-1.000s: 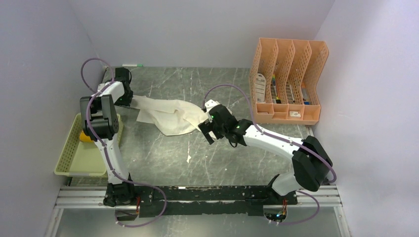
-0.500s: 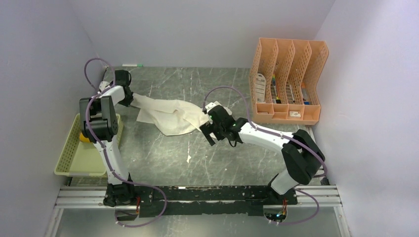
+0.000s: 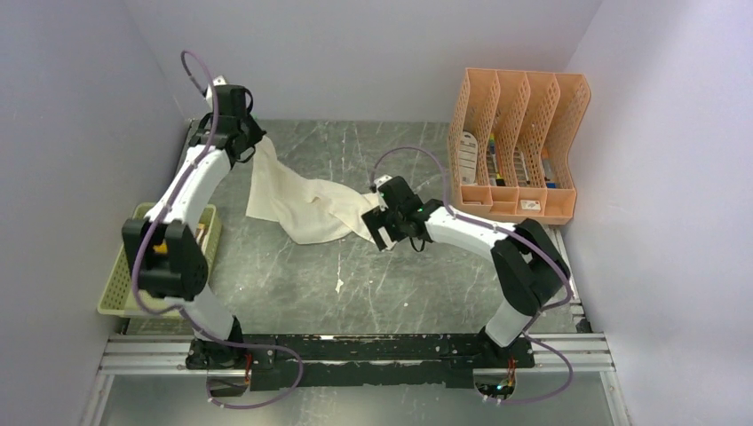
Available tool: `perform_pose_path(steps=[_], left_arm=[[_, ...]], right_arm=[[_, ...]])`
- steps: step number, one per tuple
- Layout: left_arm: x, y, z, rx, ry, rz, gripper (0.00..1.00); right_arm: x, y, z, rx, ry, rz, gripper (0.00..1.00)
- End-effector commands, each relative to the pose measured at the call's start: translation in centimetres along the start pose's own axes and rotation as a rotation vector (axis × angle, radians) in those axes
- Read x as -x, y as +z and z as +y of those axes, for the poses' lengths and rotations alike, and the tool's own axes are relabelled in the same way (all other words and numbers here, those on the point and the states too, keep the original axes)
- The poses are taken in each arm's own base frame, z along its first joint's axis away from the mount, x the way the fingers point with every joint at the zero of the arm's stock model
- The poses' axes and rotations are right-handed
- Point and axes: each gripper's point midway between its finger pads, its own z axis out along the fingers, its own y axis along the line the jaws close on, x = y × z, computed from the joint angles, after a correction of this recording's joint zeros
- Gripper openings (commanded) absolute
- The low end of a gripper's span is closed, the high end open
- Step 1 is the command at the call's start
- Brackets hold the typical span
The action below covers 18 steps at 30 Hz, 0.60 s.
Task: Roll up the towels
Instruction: Flatten out the towel at the center of the board.
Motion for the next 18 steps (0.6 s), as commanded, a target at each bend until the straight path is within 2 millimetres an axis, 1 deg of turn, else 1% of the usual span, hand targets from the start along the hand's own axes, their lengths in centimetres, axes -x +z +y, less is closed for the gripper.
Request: perform_pose_path(steps=[1, 3, 5, 6, 7, 8, 9, 10, 11, 15, 18], left_arm=[[-2.1, -4.4, 1.2, -0.021, 0.067, 0.068, 0.07], [-4.2, -5.7, 1.8, -0.034, 0.076, 0.113, 0.07], [-5.9, -7.1, 2.1, -0.042, 0.088, 0.137, 0.07], [-6.8, -7.8, 2.1, -0.05, 0.097, 0.146, 0.07], [-7.5, -8.6, 2.0, -0.059, 0.107, 0.155, 0.07], [-8.3, -9.2, 2.0, -0.063, 0.112, 0.166, 0.07], [-9.1, -9.9, 2.2, -0.063, 0.12, 0.178, 0.07], [-9.7, -10.8, 2.1, -0.067, 0.132, 0.182, 0.07], [-10.2, -11.3, 2.5, -0.056, 0.142, 0.189, 0.07], [-11.8, -12.8, 4.7, -0.015, 0.17, 0.216, 0.07], [-12.4, -13.5, 5.9, -0.006, 0.184, 0.219, 0.07]], right_arm=[[1.5, 1.2, 1.6, -0.021, -0.14, -0.003, 0.96], [1.2, 2.0, 1.8, -0.077, -0.219, 0.025, 0.96], [1.3, 2.6, 1.8, -0.086, -0.233, 0.031, 0.91], [1.3, 2.8, 1.6, -0.098, -0.237, 0.031, 0.87], [1.2, 3.0, 1.5, -0.103, -0.242, 0.037, 0.78], [1.0, 3.1, 1.5, -0.105, -0.25, 0.044, 0.67], [0.8, 3.3, 1.4, -0.105, -0.256, 0.055, 0.52], [0.5, 3.4, 1.3, -0.109, -0.261, 0.063, 0.46], [0.1, 3.4, 1.2, -0.114, -0.263, 0.072, 0.44], [-1.3, 3.3, 0.7, -0.133, -0.265, 0.091, 0.48], [-2.1, 3.2, 0.7, -0.121, -0.253, 0.102, 0.45]])
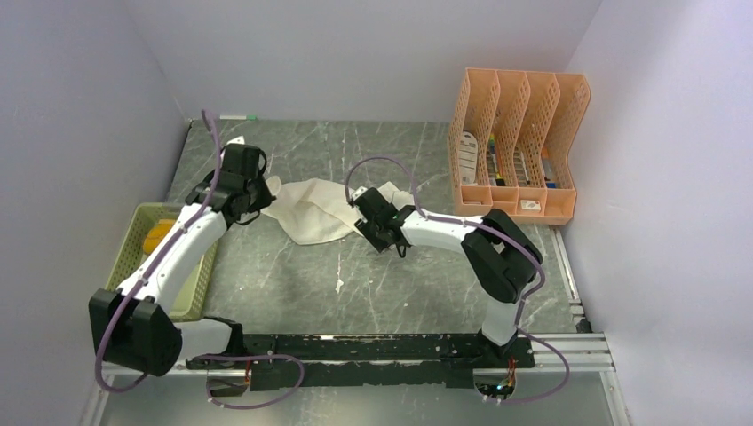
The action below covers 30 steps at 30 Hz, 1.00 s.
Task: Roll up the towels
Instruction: Flatten out the towel at the center of the board.
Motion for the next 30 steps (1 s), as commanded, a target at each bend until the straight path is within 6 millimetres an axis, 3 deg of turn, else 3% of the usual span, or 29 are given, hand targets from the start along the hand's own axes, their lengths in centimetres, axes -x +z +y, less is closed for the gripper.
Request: perform_pose_path(steps=[1, 6, 12, 18, 30], left_arm=[[-1.0, -1.2, 1.9, 0.043, 0.009, 0.001, 0.07], [-1.4, -1.6, 2.7, 0.068, 0.029, 0.007, 0.07], [0.1, -2.0, 3.0, 0.1, 0.055, -0.028, 0.07], [2.1, -2.6, 2.4, 0.1, 0.067, -0.066, 0.07], [2.9, -2.8, 2.7, 0.105, 0.082, -0.075, 0.07]], right_arm=[[-2.2, -0.1, -0.1, -0.007, -0.006, 0.047, 0.43], [-1.9, -1.6, 0.9, 0.062, 0.035, 0.005, 0.43], [-2.8, -2.6, 1.2, 0.135, 0.079, -0.02, 0.48], [-3.0, -1.4, 1.6, 0.153, 0.076, -0.001, 0.47], [-5.0, 0.9, 1.3, 0.183, 0.104, 0.085, 0.32]])
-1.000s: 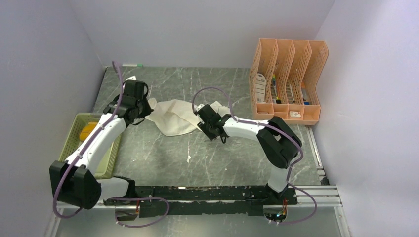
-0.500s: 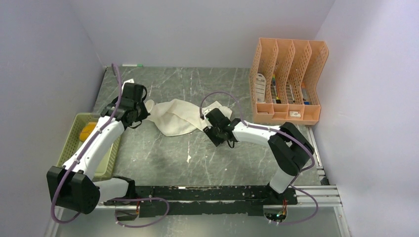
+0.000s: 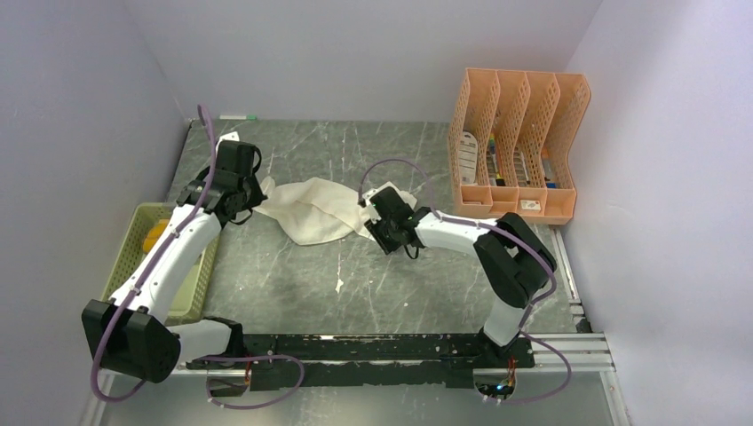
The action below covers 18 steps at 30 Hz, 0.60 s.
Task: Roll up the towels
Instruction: Flatten out the towel at the center of the board.
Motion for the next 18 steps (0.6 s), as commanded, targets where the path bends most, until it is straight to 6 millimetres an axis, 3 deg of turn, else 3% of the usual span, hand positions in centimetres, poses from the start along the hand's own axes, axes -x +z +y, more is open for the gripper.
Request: perform_pose_path(steps=[1, 3, 4, 7, 10, 13, 15, 18], left_arm=[[1.3, -0.3, 0.6, 0.015, 0.015, -0.022, 0.07], [1.5, -0.1, 0.9, 0.018, 0.01, -0.023, 0.07], [1.5, 0.0, 1.1, 0.017, 0.006, -0.021, 0.07], [2.9, 0.3, 2.0, -0.006, -0.036, -0.023, 0.07], [6.5, -0.2, 3.0, -0.03, -0.069, -0.073, 0.07], [11.0, -1.8, 3.9, -0.007, -0.08, -0.153, 0.07], [13.9, -3.4, 3.6, -0.007, -0.093, -0.209, 0.07], [16.6, -5.2, 3.4, -0.031, -0.135, -0.281, 0.07]], right_arm=[[-3.7, 1.5, -0.5, 0.016, 0.025, 0.122, 0.27], [-4.1, 1.7, -0.8, 0.002, 0.041, 0.142, 0.05], [-4.3, 1.7, -1.0, -0.005, 0.052, 0.15, 0.0], [-4.1, 1.4, -2.1, -0.028, 0.095, 0.156, 0.0], [-1.9, -0.3, -4.1, -0.059, 0.178, 0.075, 0.0], [4.1, -4.8, -7.1, -0.057, 0.283, -0.131, 0.0], [8.1, -9.1, -8.6, -0.071, 0.307, -0.275, 0.0], [13.3, -16.2, -10.3, -0.124, 0.299, -0.432, 0.0]])
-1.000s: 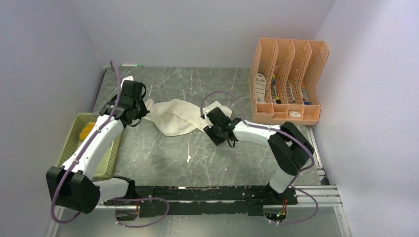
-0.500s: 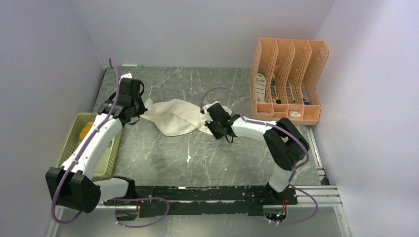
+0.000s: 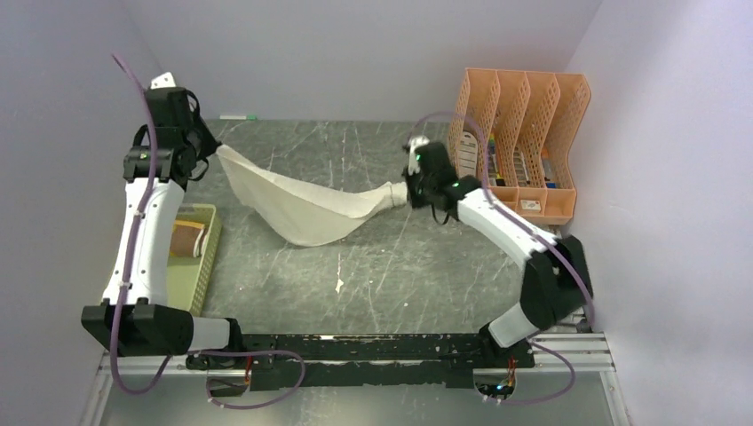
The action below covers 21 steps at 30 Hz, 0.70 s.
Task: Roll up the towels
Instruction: Flatten out the towel at the center of the board.
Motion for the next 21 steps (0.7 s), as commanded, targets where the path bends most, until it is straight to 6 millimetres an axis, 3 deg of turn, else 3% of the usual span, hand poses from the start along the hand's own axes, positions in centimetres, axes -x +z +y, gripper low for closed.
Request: perform_pose_path(steps=[1, 5, 9, 12, 15, 21], left_arm=[[4.9, -3.0, -1.0, -0.055, -0.031, -0.114, 0.07], [8.5, -5.7, 0.0, -0.033, -0.104, -0.201, 0.07], [10.9, -10.3, 0.8, -0.028, -0.159, -0.291, 0.07], [11.3, -14.3, 2.3, -0.009, -0.207, -0.356, 0.07], [10.4, -18.1, 4.5, 0.032, -0.254, -0.409, 0.07], [7.2, -23.3, 7.8, 0.068, -0.379, -0.467, 0.07]], right_arm=[[12.4, -10.8, 0.1, -0.003, 0.022, -0.356, 0.0], [17.2, -19.0, -0.7, -0.038, 0.011, -0.531, 0.0], [19.3, -26.6, -0.4, -0.006, 0.017, -0.682, 0.0], [18.9, -32.0, -0.1, 0.027, 0.035, -0.794, 0.0], [17.4, -36.3, -0.9, 0.01, 0.065, -0.874, 0.0], [13.7, -41.0, -1.8, -0.005, 0.114, -0.951, 0.0]])
